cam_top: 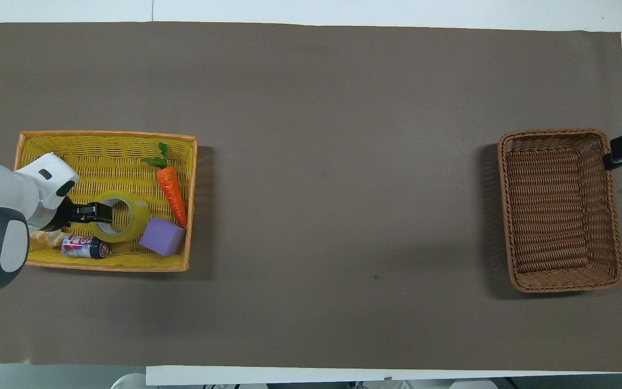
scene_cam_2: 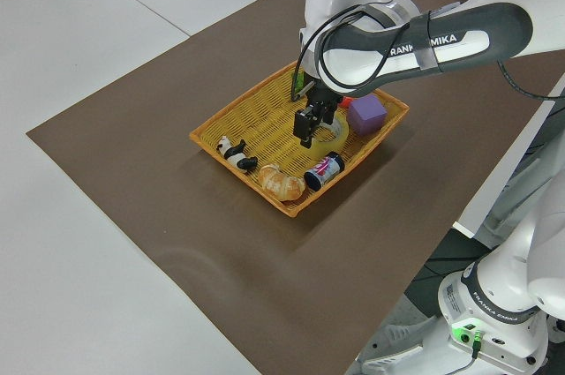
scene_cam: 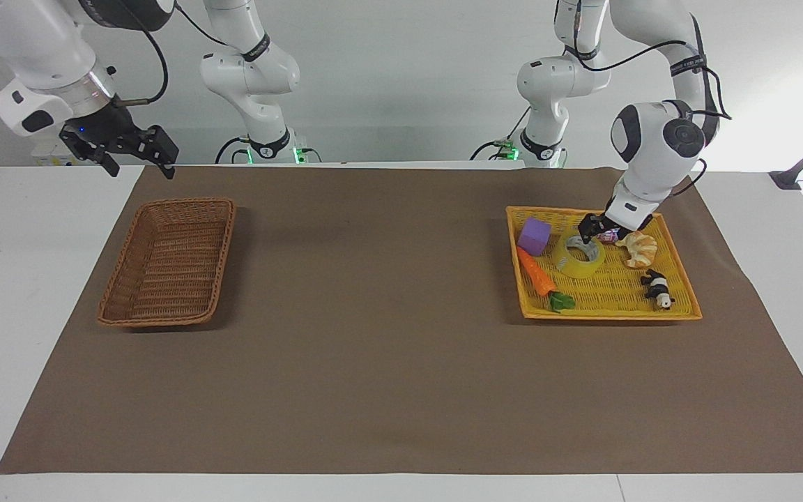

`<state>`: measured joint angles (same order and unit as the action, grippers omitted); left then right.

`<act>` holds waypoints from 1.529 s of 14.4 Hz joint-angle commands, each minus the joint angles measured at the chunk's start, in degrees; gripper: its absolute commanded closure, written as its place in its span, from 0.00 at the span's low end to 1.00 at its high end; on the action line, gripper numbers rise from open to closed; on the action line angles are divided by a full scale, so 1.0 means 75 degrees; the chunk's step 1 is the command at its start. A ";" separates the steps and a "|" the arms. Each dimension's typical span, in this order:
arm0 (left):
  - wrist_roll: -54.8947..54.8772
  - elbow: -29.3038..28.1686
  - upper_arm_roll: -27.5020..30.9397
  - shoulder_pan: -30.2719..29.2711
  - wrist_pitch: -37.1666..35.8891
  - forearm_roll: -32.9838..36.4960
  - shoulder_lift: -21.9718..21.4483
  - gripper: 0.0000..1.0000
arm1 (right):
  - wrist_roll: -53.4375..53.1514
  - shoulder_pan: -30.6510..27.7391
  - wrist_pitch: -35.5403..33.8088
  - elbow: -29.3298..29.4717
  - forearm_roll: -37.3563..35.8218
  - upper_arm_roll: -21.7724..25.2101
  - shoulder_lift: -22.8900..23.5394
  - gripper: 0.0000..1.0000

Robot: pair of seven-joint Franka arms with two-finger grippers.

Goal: Move tape to another basket
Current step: 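Reach the left gripper down into the yellow basket onto the tape roll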

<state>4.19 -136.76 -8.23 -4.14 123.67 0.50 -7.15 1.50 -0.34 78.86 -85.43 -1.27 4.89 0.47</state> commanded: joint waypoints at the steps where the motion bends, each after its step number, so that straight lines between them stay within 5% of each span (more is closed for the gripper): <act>1: 0.0215 -0.0140 0.0054 0.0095 0.0256 0.0121 0.0086 0.16 | 0.0163 -0.0061 -0.0027 -0.0152 0.0111 -0.0031 -0.0145 0.01; 17: 0.0286 -0.0855 0.0054 0.0330 0.1440 0.0121 0.0707 0.23 | 0.0163 -0.0061 -0.0027 -0.0152 0.0111 -0.0031 -0.0145 0.01; 22: 0.0286 -0.0902 0.0054 0.0260 0.1382 0.0121 0.0696 0.76 | 0.0163 -0.0061 -0.0027 -0.0152 0.0111 -0.0031 -0.0145 0.01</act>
<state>4.95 -142.07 -8.26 -2.72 132.28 0.42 -3.16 1.50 -0.34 78.86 -85.43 -1.27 4.89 0.47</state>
